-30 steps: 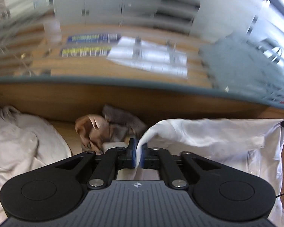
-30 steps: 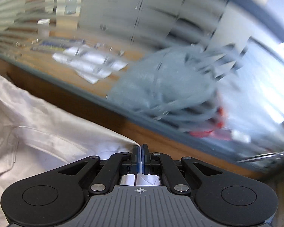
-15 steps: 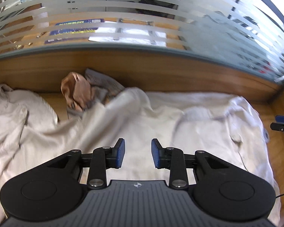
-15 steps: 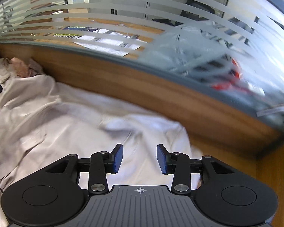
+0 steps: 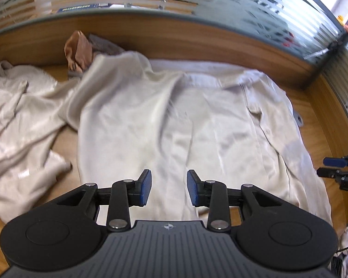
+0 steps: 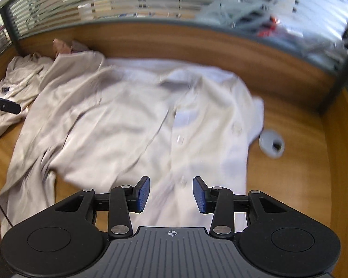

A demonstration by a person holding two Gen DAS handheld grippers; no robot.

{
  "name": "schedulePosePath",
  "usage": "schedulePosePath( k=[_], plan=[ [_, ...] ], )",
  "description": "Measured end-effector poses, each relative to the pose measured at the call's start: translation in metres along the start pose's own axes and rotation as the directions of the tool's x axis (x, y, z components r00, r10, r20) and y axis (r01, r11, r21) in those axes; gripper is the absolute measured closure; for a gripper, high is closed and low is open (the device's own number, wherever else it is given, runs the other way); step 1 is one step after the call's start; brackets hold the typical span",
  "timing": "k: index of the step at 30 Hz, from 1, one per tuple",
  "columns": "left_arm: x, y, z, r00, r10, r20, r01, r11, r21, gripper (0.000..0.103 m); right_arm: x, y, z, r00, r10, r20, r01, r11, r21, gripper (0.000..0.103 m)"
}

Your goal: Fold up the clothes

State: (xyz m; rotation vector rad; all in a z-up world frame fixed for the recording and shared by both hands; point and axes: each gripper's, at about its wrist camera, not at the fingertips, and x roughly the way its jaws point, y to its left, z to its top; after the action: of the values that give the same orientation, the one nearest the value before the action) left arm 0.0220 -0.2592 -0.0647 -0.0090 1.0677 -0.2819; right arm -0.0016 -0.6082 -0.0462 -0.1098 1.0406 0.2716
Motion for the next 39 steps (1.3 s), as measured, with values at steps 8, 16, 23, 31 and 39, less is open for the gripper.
schedulePosePath(
  k=[8, 16, 23, 31, 39],
  plan=[
    [0.0, -0.023, -0.059, 1.0, 0.003, -0.028, -0.002, 0.999, 0.035, 0.061, 0.003, 0.013, -0.071, 0.998, -0.023, -0.064, 0.024, 1.0, 0.014, 0.059],
    [0.011, -0.058, -0.104, 0.997, -0.017, -0.073, 0.023, 0.997, 0.076, 0.051, 0.008, 0.008, -0.113, 0.994, -0.019, -0.109, 0.017, 1.0, -0.016, 0.059],
    [0.034, -0.088, -0.124, 0.995, 0.0, -0.1, 0.011, 0.994, 0.113, 0.046, 0.017, 0.01, -0.119, 0.994, 0.001, -0.106, -0.009, 0.997, -0.074, 0.06],
    [0.057, -0.108, -0.132, 0.991, 0.058, -0.117, -0.042, 0.99, 0.132, 0.044, 0.029, 0.019, -0.112, 0.995, 0.032, -0.092, -0.043, 0.992, -0.12, 0.06],
    [0.065, -0.111, -0.133, 0.99, 0.114, -0.079, -0.104, 0.987, 0.12, 0.056, 0.039, 0.029, -0.099, 0.997, 0.047, -0.068, -0.056, 0.988, -0.14, 0.065]
  ],
)
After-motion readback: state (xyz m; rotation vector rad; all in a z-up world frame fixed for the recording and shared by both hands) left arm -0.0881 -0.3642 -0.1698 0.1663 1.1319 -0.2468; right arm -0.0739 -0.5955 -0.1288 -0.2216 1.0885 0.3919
